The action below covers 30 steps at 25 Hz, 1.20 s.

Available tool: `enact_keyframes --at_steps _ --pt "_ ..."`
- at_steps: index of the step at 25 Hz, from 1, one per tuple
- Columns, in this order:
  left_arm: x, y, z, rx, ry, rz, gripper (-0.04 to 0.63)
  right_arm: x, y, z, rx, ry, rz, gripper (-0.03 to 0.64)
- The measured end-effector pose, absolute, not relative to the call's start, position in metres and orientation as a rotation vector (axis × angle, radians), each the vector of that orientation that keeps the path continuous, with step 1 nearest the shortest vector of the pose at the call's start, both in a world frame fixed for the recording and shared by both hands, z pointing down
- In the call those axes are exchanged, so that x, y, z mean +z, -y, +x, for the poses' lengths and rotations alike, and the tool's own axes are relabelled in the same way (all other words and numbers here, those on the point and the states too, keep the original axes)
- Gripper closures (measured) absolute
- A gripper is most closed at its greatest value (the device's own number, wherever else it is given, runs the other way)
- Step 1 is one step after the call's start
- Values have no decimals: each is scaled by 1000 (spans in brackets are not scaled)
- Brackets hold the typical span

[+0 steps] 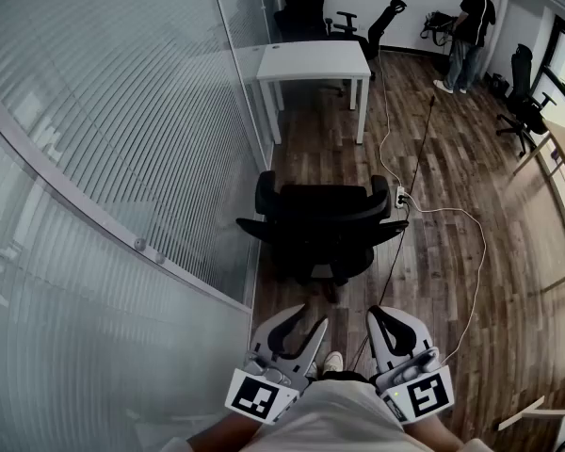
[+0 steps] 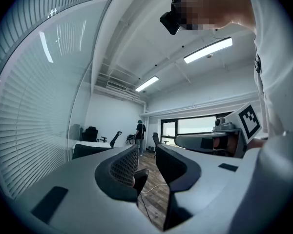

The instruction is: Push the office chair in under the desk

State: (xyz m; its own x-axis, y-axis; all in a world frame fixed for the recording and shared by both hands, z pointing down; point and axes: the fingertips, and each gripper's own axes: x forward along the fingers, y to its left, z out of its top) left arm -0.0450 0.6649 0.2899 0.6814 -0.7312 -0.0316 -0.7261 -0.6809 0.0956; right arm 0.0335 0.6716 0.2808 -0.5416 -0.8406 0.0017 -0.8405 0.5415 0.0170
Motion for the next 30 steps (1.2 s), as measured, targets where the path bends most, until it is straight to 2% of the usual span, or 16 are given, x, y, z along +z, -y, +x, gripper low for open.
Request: enact_keyframes --at_steps 30 --pt "310 -652 3 -3 1309 2788 463 299 -658 86 19 2821 1423 583"
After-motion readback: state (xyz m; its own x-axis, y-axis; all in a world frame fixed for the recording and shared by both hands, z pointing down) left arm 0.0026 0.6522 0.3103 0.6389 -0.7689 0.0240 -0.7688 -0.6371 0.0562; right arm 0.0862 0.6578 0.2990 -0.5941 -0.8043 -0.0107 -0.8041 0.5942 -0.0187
